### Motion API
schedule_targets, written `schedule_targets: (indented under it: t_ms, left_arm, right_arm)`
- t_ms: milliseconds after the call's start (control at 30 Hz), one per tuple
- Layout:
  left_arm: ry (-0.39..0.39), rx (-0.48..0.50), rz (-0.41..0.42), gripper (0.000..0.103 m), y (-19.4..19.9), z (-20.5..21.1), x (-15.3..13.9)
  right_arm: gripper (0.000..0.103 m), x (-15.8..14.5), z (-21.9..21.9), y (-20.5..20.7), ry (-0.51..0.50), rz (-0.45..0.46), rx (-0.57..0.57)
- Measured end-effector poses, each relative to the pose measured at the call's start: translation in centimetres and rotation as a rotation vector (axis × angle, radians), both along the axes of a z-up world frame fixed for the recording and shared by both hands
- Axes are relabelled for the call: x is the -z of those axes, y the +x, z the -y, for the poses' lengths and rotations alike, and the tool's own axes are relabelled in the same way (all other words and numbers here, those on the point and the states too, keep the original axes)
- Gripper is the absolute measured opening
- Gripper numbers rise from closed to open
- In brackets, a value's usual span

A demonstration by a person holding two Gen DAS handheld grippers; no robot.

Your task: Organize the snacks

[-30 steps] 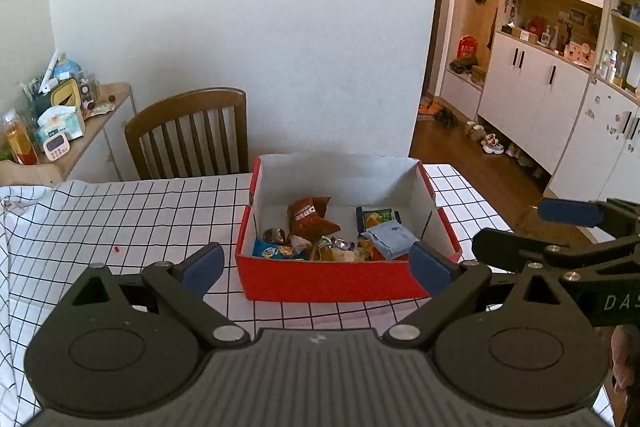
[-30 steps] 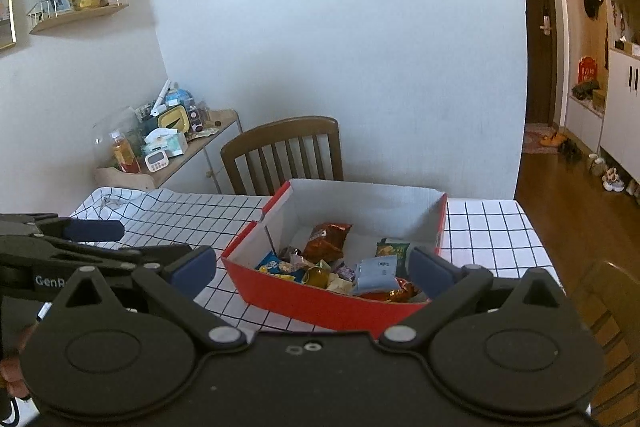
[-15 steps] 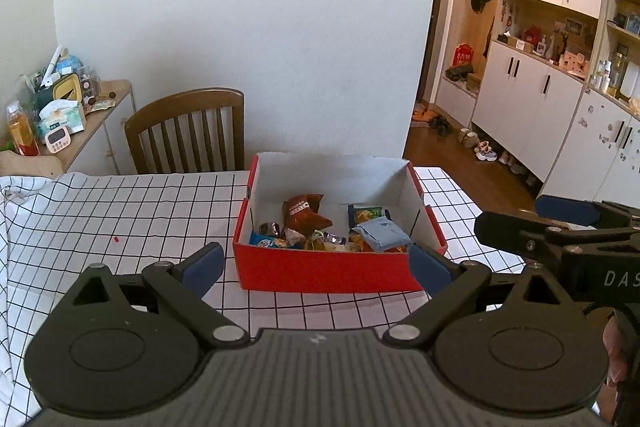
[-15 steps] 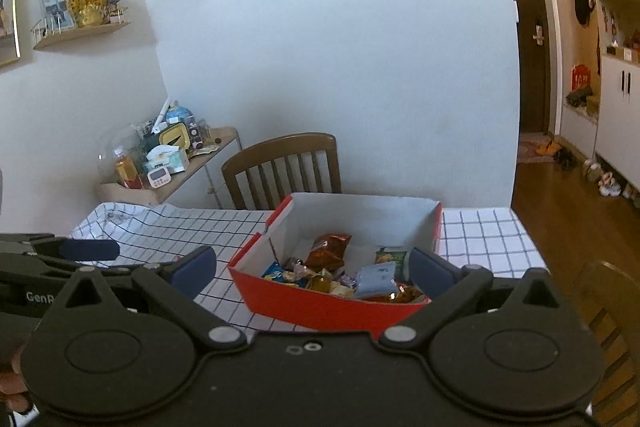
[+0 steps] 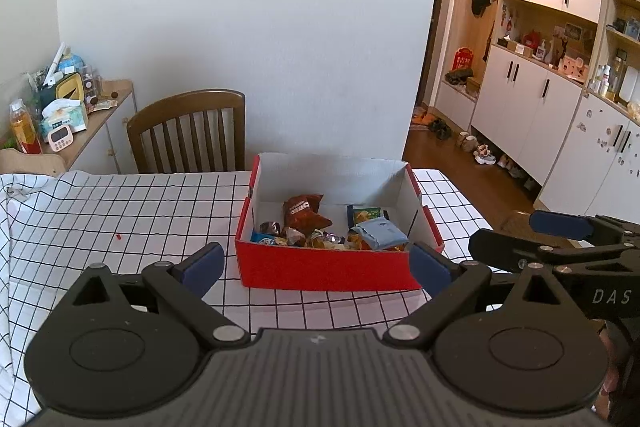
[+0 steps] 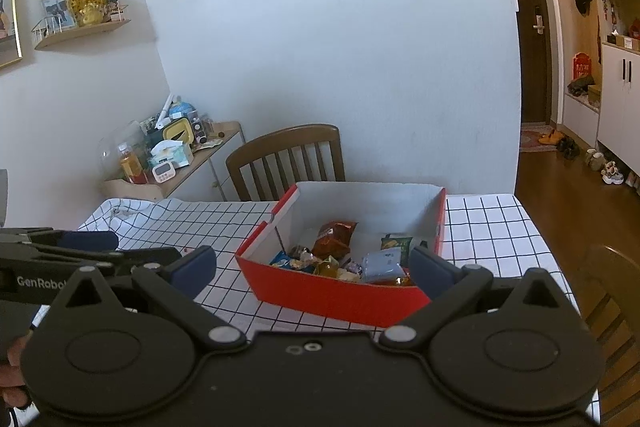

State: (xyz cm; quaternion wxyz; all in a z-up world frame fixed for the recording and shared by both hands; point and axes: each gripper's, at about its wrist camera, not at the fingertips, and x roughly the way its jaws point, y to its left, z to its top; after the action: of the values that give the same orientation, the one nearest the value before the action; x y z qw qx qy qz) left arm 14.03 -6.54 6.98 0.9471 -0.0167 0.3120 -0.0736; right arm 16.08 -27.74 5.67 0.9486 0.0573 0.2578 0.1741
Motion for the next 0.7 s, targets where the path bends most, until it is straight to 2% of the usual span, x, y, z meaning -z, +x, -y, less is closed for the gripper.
schedule_targets:
  t_ms: [700]
  left_arm:
    - [-0.021, 0.003, 0.008, 0.099, -0.65, -0.14, -0.09]
  right_arm:
    - [0.103, -0.14, 0.29, -0.39, -0.001, 0.003, 0.022]
